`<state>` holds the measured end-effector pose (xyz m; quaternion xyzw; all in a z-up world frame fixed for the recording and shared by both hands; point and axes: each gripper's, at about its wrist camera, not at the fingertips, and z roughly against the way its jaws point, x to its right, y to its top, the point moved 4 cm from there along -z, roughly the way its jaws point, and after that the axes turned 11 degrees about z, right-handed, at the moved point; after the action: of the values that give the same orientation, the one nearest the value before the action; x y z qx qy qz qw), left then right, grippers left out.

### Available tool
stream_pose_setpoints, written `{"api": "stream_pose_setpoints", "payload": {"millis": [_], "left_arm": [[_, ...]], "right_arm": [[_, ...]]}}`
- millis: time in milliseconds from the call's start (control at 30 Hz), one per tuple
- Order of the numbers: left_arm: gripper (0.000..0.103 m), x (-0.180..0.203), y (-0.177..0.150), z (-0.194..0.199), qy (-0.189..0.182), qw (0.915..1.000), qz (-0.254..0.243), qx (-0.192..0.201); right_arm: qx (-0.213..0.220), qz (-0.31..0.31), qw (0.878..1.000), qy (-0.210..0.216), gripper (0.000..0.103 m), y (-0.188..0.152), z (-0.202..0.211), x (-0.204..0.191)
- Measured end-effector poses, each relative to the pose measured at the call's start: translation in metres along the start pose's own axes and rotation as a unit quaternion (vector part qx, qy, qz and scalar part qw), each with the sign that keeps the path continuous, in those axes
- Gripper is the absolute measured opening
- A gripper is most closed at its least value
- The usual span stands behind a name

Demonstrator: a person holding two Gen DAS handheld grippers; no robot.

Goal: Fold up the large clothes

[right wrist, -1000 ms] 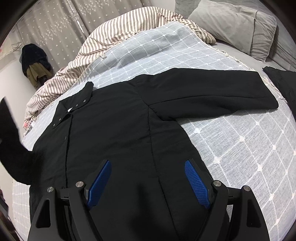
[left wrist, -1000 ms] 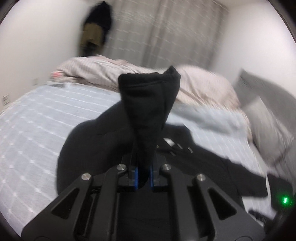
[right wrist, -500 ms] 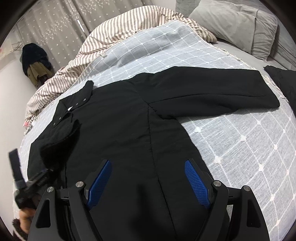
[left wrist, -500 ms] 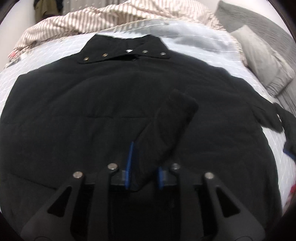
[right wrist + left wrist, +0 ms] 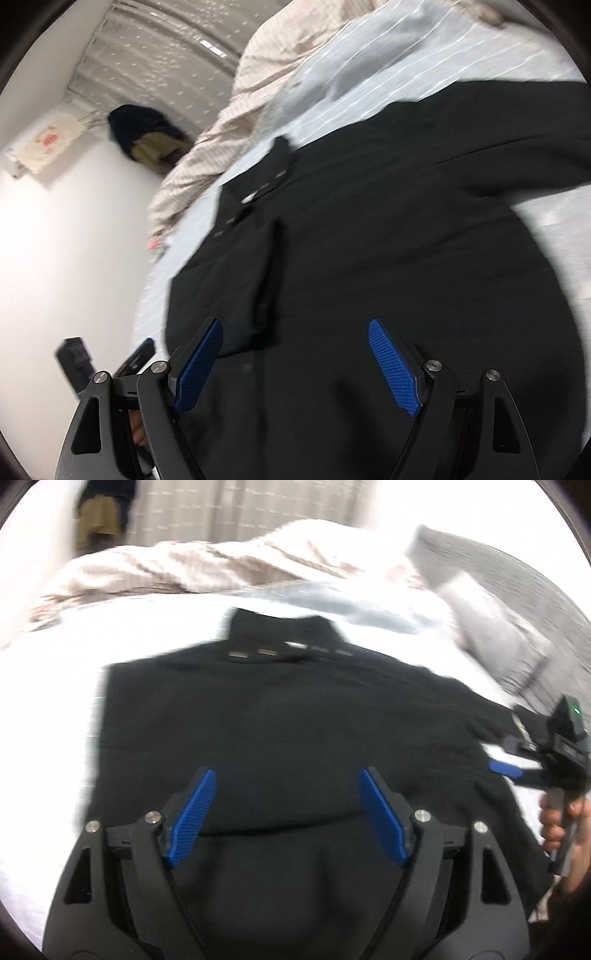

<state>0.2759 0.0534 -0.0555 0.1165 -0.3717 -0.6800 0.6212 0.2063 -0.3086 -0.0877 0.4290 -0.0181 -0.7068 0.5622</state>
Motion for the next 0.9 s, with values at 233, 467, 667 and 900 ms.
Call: {"api": "stream_pose_setpoints", "payload": {"millis": [233,467,667,900], "left_arm": [[0.072,-0.092,0.013,-0.007,0.073,0.9919,0.101,0.025],[0.051,-0.103,-0.006,-0.035,0.07,0.9906,0.115,0.023],[0.051,-0.101,-0.018,-0.053,0.079,0.9899,0.116,0.018],[0.074,-0.088,-0.017,-0.051,0.125,0.9888,0.08,-0.014]], "right_arm": [[-0.052,0.057,0.997,-0.015,0.054,-0.001,-0.107,-0.039],[-0.003,0.159,0.986,-0.047,0.011,0.025,-0.115,-0.085],[0.013,0.221,0.969,-0.107,0.011,0.041,-0.117,-0.085],[-0.045,0.198,0.966,-0.159,0.054,0.014,-0.134,-0.037]]}}
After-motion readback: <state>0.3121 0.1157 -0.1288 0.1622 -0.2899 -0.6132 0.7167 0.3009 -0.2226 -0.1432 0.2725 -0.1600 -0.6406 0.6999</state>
